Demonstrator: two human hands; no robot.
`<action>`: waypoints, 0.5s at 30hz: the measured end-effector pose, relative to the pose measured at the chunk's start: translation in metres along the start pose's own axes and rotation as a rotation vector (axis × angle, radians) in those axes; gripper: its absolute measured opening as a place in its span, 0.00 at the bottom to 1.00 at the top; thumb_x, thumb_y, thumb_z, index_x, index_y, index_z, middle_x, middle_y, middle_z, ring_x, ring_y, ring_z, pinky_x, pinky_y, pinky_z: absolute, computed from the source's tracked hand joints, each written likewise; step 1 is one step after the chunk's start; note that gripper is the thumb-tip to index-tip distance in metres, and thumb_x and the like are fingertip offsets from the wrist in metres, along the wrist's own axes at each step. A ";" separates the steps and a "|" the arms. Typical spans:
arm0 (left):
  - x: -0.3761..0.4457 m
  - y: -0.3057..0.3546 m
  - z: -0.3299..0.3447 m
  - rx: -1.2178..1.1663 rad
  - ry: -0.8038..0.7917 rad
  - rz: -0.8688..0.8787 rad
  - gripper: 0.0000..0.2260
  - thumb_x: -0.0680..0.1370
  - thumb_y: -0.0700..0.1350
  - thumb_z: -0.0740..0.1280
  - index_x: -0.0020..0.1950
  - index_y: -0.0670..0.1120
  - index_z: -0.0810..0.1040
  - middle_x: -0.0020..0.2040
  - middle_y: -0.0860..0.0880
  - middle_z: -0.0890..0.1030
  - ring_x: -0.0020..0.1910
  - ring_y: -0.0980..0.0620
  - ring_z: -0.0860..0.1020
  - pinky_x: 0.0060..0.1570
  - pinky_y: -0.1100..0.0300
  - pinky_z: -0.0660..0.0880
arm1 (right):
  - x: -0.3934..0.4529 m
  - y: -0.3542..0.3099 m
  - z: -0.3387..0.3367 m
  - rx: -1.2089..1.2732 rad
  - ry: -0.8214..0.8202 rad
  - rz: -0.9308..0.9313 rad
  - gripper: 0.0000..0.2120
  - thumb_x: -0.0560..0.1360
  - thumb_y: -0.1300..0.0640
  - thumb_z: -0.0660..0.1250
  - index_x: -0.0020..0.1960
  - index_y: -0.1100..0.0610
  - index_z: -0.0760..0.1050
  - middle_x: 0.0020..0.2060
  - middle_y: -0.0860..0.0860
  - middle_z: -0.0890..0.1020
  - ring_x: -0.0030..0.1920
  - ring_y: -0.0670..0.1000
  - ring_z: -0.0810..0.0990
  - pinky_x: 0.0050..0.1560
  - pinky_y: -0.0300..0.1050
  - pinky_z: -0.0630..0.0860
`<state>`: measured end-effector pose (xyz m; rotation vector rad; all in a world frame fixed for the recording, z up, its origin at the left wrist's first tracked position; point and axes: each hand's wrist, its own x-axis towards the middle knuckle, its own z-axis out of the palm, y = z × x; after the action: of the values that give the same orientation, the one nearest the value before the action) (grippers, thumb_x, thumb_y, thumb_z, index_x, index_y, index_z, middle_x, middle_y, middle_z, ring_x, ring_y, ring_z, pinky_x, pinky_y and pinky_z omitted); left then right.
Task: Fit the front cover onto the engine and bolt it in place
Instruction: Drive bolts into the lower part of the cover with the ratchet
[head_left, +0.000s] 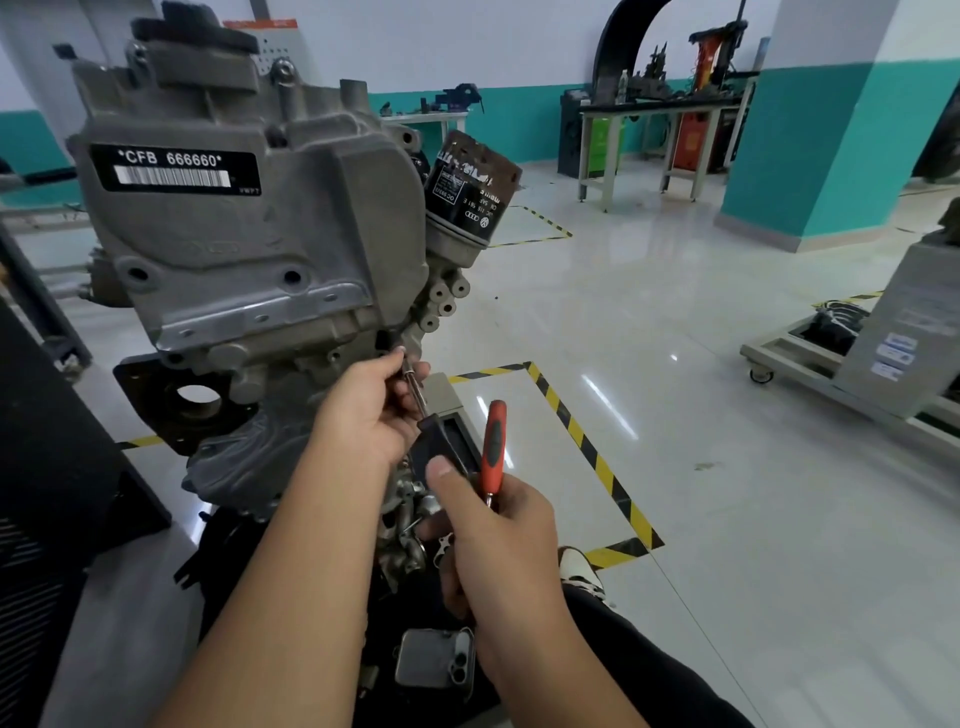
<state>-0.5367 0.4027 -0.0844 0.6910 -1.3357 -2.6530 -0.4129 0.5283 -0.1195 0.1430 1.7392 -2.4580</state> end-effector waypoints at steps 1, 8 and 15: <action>0.002 -0.001 0.000 -0.010 0.001 -0.003 0.09 0.82 0.42 0.66 0.42 0.43 0.78 0.28 0.48 0.82 0.18 0.60 0.67 0.19 0.70 0.66 | 0.000 0.001 0.000 0.000 0.005 -0.010 0.09 0.72 0.48 0.77 0.42 0.49 0.79 0.36 0.58 0.86 0.22 0.47 0.72 0.26 0.39 0.67; 0.007 -0.002 -0.003 -0.044 -0.020 -0.043 0.11 0.78 0.47 0.73 0.40 0.45 0.77 0.32 0.49 0.79 0.18 0.60 0.64 0.18 0.69 0.63 | 0.005 -0.003 -0.005 -0.023 0.047 -0.037 0.20 0.76 0.41 0.70 0.40 0.59 0.77 0.31 0.57 0.84 0.20 0.49 0.68 0.22 0.37 0.64; 0.004 0.002 0.000 0.002 -0.013 -0.036 0.10 0.82 0.48 0.69 0.43 0.44 0.78 0.30 0.48 0.83 0.18 0.60 0.66 0.20 0.69 0.66 | 0.009 0.002 -0.008 -0.040 0.064 -0.062 0.10 0.69 0.51 0.79 0.44 0.47 0.79 0.30 0.52 0.80 0.24 0.48 0.72 0.25 0.39 0.68</action>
<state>-0.5407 0.4003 -0.0844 0.7054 -1.3420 -2.6895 -0.4213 0.5346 -0.1249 0.1678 1.8447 -2.4856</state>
